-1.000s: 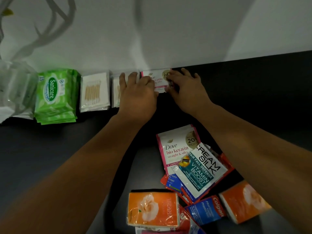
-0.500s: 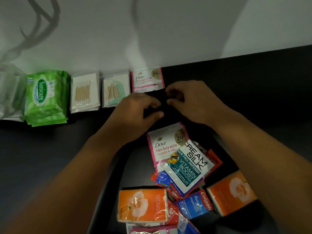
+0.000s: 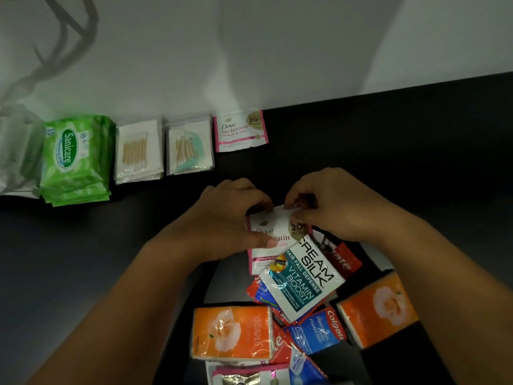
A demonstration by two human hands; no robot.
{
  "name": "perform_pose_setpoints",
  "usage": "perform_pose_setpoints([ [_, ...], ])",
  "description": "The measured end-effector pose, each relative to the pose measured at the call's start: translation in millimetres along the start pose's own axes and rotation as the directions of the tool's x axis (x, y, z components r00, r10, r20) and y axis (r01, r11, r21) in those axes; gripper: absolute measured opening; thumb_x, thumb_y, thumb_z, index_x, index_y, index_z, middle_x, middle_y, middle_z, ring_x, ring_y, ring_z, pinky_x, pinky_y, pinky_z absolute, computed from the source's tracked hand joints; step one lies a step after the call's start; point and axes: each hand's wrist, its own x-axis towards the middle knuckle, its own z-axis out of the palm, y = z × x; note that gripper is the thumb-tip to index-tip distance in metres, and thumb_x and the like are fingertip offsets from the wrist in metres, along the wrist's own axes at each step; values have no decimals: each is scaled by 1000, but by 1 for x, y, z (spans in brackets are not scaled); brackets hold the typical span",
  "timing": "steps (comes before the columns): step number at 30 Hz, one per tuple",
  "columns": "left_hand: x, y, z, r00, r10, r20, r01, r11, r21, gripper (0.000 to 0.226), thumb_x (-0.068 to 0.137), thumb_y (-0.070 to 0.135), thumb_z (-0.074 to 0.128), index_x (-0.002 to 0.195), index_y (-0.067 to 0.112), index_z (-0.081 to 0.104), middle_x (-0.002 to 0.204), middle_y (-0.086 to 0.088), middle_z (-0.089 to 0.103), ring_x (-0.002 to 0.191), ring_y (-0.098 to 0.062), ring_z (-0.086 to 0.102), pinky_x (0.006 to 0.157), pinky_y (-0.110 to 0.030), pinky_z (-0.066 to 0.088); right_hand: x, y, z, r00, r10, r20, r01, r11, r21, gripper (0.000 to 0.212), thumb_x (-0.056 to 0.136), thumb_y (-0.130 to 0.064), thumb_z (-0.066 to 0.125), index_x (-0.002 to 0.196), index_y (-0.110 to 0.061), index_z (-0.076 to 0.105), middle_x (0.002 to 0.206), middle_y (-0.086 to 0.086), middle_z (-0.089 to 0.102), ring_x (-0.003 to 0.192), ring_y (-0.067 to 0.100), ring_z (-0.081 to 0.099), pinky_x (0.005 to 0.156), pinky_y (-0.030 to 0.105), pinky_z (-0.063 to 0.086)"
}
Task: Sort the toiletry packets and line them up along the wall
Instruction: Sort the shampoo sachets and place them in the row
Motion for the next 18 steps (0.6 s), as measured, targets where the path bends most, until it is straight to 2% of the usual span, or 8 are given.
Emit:
perform_pose_setpoints([
  [2, 0, 0, 0, 1000, 2, 23, -3, 1000, 31, 55, 76, 64, 71, 124, 41, 58, 119, 19, 49, 112, -4, 43, 101, -38, 40, -2, -1, 0, 999, 13, 31, -12, 999, -31, 39, 84, -32, 74, 122, -31, 63, 109, -12, 60, 89, 1, 57, 69, 9, 41],
  [5, 1, 0, 2, 1000, 2, 16, -3, 998, 70, 50, 79, 59, 70, 123, 38, 59, 119, 18, 50, 112, -5, 43, 100, -37, 39, -3, 0, 2, 997, 22, 72, -13, 992, -124, 57, 75, -44, 79, 127, -29, 60, 114, -12, 53, 98, 6, 54, 74, 17, 43],
  [8, 3, 0, 4, 1000, 5, -14, -4, 996, 91, 47, 82, 56, 69, 123, 37, 58, 118, 17, 51, 112, -7, 44, 97, -34, 36, -2, -2, 5, 997, 36, 70, -28, 994, -108, 49, 77, -42, 79, 120, -28, 62, 113, -11, 51, 100, 8, 53, 76, 21, 44],
  [11, 5, 2, 2, 999, 28, -22, -25, 994, 110, 35, 82, 56, 68, 111, 38, 61, 107, 17, 51, 103, -7, 44, 88, -32, 35, 0, -7, 5, 998, 13, 66, -5, 993, -119, 31, 80, -35, 77, 106, -24, 63, 105, -10, 53, 93, 7, 54, 73, 22, 44],
  [13, 4, 0, -4, 996, 48, -70, -46, 999, 24, 28, 80, 53, 72, 100, 36, 62, 98, 16, 54, 92, -3, 49, 82, -30, 42, 0, -11, 1, 999, -12, 44, 14, 998, -55, 20, 83, -31, 75, 98, -23, 64, 95, -11, 58, 82, 4, 58, 64, 17, 43],
  [15, 3, -4, -17, 987, 26, -159, -46, 991, -128, 21, 81, 42, 75, 97, 33, 63, 91, 15, 61, 83, -1, 57, 72, -23, 47, 2, -15, -6, 999, -21, -25, 23, 996, 81, 13, 85, -29, 74, 93, -29, 64, 88, -10, 64, 77, -1, 63, 59, 12, 43],
  [18, 5, -12, -38, 949, -65, -308, -23, 962, -274, 28, 84, 26, 76, 102, 35, 57, 98, 14, 66, 84, 2, 64, 67, -13, 52, 17, -19, -18, 984, -9, -179, 59, 958, 279, 19, 85, -26, 73, 99, -29, 61, 93, -12, 67, 85, -10, 64, 64, 8, 52],
])
